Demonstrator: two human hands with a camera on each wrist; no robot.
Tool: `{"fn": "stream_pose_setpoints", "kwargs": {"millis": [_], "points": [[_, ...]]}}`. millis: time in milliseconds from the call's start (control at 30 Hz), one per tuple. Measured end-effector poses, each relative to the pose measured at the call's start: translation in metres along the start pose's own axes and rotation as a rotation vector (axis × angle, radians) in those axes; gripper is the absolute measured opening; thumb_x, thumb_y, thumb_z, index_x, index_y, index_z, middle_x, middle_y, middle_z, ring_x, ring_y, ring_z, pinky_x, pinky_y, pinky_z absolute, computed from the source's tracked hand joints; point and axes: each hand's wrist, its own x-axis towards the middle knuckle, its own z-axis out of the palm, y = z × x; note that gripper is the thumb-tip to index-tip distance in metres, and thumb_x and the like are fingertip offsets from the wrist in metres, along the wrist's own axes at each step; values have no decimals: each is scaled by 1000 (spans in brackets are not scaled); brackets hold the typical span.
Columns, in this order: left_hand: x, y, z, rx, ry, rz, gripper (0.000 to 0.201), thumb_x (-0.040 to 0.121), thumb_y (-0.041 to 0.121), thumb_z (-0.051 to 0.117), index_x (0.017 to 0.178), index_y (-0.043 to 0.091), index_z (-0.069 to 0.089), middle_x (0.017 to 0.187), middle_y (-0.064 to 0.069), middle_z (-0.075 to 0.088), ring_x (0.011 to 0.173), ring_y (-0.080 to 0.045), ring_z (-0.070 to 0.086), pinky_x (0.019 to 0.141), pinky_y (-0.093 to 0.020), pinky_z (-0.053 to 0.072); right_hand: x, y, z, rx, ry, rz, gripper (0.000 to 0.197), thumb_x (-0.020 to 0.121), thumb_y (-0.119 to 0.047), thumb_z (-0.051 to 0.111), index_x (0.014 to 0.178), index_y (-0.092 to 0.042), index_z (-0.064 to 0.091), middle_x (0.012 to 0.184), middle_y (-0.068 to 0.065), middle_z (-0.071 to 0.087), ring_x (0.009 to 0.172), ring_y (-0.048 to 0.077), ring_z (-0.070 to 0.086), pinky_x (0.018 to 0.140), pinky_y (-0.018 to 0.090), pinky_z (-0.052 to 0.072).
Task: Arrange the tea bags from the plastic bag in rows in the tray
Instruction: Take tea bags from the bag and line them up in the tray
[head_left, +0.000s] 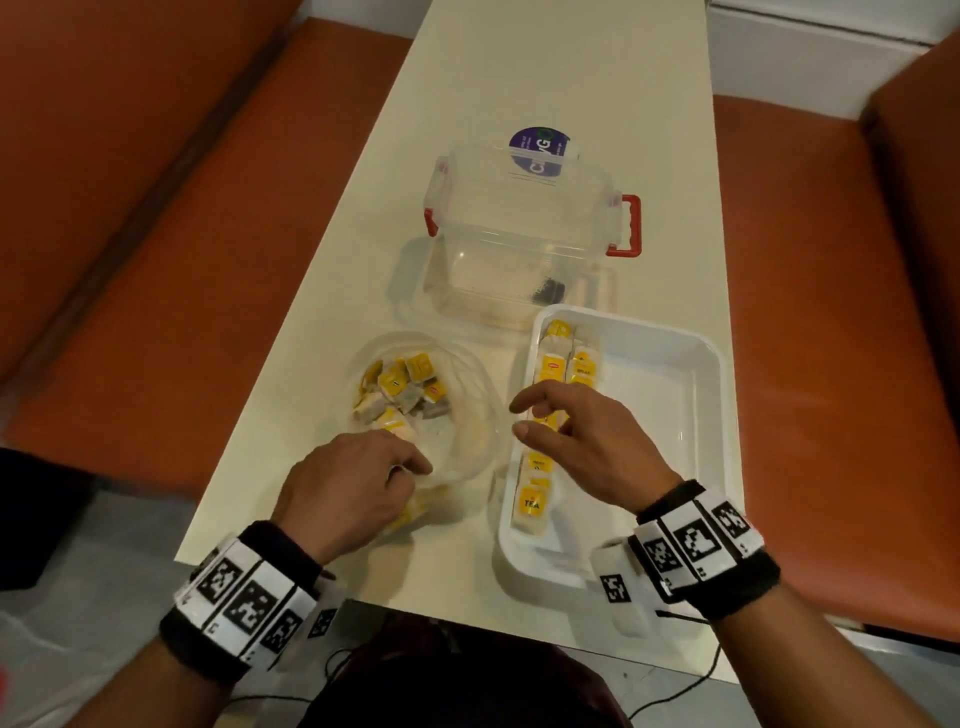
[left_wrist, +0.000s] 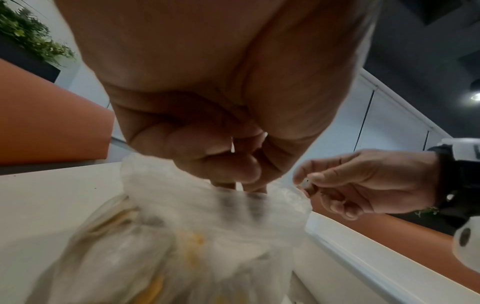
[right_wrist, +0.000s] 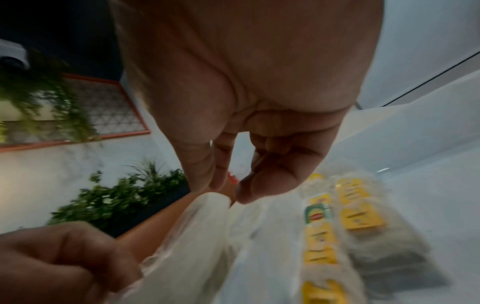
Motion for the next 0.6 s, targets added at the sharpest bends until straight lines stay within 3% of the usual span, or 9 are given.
{"fn": "stream_pose_setpoints", "kwargs": {"millis": [133, 267, 400, 533, 600], "points": [[-3, -1, -1, 85, -66, 35, 28, 94, 34, 48, 105, 46, 71, 116, 26, 67, 102, -7, 63, 79, -30, 51, 7, -22, 18, -125, -99, -53, 28, 92, -62, 53, 115, -50, 63, 113, -11, 56, 88, 3, 57, 83, 33, 49], [3, -4, -14, 71, -18, 21, 24, 95, 38, 49, 110, 47, 66, 113, 24, 67, 98, -9, 63, 77, -31, 52, 17, -29, 25, -237, -121, 17, 40, 92, -65, 52, 125, -44, 60, 116, -7, 57, 100, 13, 59, 82, 34, 48], [28, -10, -30, 24, 64, 39, 20, 96, 37, 55, 112, 41, 67, 112, 19, 68, 92, -11, 64, 78, -34, 53, 23, -27, 30, -228, -99, 38, 43, 92, -54, 60, 129, -31, 62, 121, -5, 61, 100, 16, 62, 86, 33, 47], [69, -9, -31, 211, 30, 84, 36, 99, 39, 52, 132, 30, 59, 127, 2, 62, 109, -21, 61, 83, -34, 46, 24, -29, 31, -204, -75, 37, 46, 92, -37, 67, 136, -25, 59, 124, 1, 61, 102, 19, 63, 91, 34, 47], [83, -5, -30, 267, 37, 80, 40, 99, 31, 50, 139, 27, 54, 136, 0, 58, 119, -24, 57, 91, -36, 46, 23, -31, 31, -197, -72, 39, 50, 92, -31, 67, 139, -22, 56, 125, 2, 59, 103, 21, 63, 92, 35, 47]]}}
